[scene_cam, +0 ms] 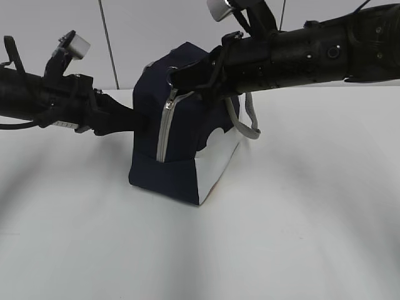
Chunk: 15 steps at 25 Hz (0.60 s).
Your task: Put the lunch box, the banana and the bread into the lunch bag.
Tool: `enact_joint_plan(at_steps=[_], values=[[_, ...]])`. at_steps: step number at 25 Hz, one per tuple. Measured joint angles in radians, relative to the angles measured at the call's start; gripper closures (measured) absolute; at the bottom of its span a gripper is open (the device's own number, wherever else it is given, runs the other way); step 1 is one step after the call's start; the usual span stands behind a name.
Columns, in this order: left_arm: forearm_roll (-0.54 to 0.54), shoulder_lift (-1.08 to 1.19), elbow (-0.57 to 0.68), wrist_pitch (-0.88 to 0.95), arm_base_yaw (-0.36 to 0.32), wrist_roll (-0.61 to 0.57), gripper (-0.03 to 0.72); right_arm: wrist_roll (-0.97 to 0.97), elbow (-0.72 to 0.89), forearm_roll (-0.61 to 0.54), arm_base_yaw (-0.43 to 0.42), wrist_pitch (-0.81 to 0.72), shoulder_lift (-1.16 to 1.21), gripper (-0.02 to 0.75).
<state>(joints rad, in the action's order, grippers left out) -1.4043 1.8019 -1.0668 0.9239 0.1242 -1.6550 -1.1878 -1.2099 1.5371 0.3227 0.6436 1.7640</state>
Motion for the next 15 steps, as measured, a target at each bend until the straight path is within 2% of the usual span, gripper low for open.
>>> enact_joint_plan(at_steps=[5, 15], values=[[0.000, 0.000, 0.000, -0.001, 0.008, -0.001, 0.669, 0.000, 0.000, 0.000, 0.000, 0.000, 0.000, 0.754], [-0.007, 0.000, 0.000, -0.001, 0.035, 0.024, 0.684, 0.000, -0.005, -0.034, 0.000, 0.008, 0.001, 0.754]])
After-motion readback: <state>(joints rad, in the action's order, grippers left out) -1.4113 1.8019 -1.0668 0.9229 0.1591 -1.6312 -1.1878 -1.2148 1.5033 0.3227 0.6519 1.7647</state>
